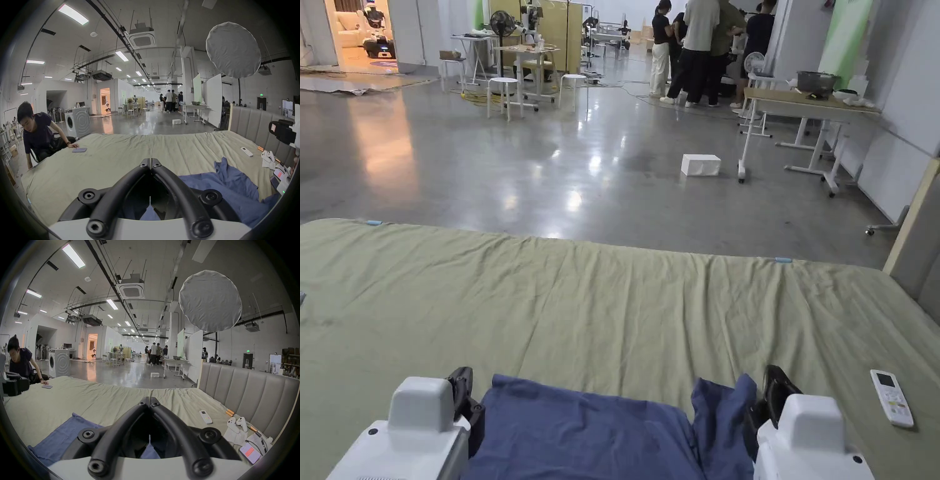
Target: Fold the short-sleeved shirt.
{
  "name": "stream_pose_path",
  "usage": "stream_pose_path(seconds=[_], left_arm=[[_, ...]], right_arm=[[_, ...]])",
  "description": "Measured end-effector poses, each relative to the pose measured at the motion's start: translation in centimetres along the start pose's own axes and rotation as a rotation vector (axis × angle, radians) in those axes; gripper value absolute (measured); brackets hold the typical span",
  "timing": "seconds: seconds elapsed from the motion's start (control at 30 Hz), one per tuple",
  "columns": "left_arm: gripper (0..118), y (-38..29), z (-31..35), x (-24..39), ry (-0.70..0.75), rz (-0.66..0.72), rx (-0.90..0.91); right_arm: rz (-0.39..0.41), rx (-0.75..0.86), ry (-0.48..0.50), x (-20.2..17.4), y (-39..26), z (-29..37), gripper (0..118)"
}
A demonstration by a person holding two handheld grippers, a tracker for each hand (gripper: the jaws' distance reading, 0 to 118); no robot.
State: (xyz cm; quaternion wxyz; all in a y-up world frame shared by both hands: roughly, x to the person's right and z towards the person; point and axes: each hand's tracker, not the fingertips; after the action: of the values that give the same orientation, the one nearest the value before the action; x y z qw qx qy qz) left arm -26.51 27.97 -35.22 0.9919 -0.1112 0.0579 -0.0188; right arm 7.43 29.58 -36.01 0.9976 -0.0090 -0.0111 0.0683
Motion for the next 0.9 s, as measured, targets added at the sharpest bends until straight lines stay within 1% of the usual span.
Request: stream_pose_path(seconds=[0.1, 0.2, 0.37, 0.4, 0.47, 0.5, 0.57, 0.6, 0.67, 0.7, 0.83, 0.9], left_arm=[[0, -1.2, -2.7, -0.7, 0.003, 0.011, -0.1], [0, -2.4, -6.2, -1.8, -0.021, 0.042, -0.113], [0, -3.9, -15.1, -3.5, -0.077, 0.061, -0.319], [4, -4.1, -16.8, -3.8, -0.069, 0.085, -0.359], [20, -4.8, -20.8, -4.2, -0.067, 0.084, -0.471], [39, -5.2, -22.4, -4.3, -0.051, 0.071, -0.468], [71, -5.2, -25.2, -3.8, -0.063, 0.03, -0.528], [79, -5.3, -26.0, -3.6, -0.056, 0.034, -0.526], [79, -6.1, -28.4, -3.8, -0.08, 0.042, -0.552], [79, -6.7, -29.7, -3.7, -0.07, 0.041, -0.569], [79, -9.7, -33.4, -3.6, -0.054, -0.02, -0.638], [79, -10.8, -34.7, -2.8, -0.064, -0.065, -0.685]], right_arm=[[-0.001, -0.025, 0.001, 0.1, -0.7, -0.7, 0], [0.007, -0.06, 0.011, 0.5, -1.8, -1.2, 0], [-0.011, -0.157, -0.014, 1.5, -4.3, -3.1, 0], [-0.005, -0.17, -0.015, 1.7, -4.7, -3.5, 0], [0.009, -0.192, -0.02, 2.0, -5.6, -4.4, 0], [0.014, -0.203, -0.022, 2.2, -6.1, -4.9, 0], [0.015, -0.238, -0.027, 2.6, -7.2, -5.9, 0], [0.021, -0.244, -0.027, 2.7, -7.5, -6.2, 0], [0.025, -0.259, -0.029, 3.1, -8.4, -6.9, 0], [0.03, -0.277, -0.036, 3.3, -8.8, -7.2, 0], [0.034, -0.325, -0.052, 4.1, -10.5, -7.9, 0], [0.051, -0.346, -0.054, 4.3, -11.1, -8.1, 0]])
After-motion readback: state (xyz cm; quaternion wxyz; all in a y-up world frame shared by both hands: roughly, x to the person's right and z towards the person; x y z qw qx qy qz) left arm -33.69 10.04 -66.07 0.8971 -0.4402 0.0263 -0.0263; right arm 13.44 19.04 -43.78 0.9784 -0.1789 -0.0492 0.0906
